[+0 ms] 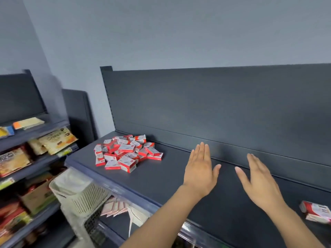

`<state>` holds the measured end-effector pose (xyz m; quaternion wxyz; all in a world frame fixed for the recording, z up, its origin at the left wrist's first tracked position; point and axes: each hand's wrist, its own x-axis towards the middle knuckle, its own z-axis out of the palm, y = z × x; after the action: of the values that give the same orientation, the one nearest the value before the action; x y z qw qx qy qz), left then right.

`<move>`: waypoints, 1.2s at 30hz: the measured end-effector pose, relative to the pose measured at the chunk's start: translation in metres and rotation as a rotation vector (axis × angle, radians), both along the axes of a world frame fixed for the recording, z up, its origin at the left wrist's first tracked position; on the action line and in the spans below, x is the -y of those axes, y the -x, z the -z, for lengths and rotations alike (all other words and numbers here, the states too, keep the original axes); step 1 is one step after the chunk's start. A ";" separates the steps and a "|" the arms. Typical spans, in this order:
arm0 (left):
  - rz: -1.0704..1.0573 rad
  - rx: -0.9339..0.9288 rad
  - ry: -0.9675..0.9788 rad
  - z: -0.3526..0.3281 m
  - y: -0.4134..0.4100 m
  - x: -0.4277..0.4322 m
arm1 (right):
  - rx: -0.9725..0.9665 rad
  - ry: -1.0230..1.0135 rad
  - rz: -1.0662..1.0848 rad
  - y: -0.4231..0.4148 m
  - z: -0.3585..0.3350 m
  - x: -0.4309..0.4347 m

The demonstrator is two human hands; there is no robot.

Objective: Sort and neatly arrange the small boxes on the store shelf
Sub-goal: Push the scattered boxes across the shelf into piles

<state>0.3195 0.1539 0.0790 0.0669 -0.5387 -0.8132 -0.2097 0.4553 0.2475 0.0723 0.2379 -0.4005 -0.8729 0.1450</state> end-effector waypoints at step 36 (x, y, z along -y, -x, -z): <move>-0.296 0.193 0.029 0.057 0.422 0.212 | 0.223 0.001 -0.427 0.433 0.026 0.181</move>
<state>-0.1030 -0.0583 0.0224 0.0108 -0.3911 -0.8893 -0.2367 0.0222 0.0669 0.0462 0.1039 -0.2206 -0.9586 0.1471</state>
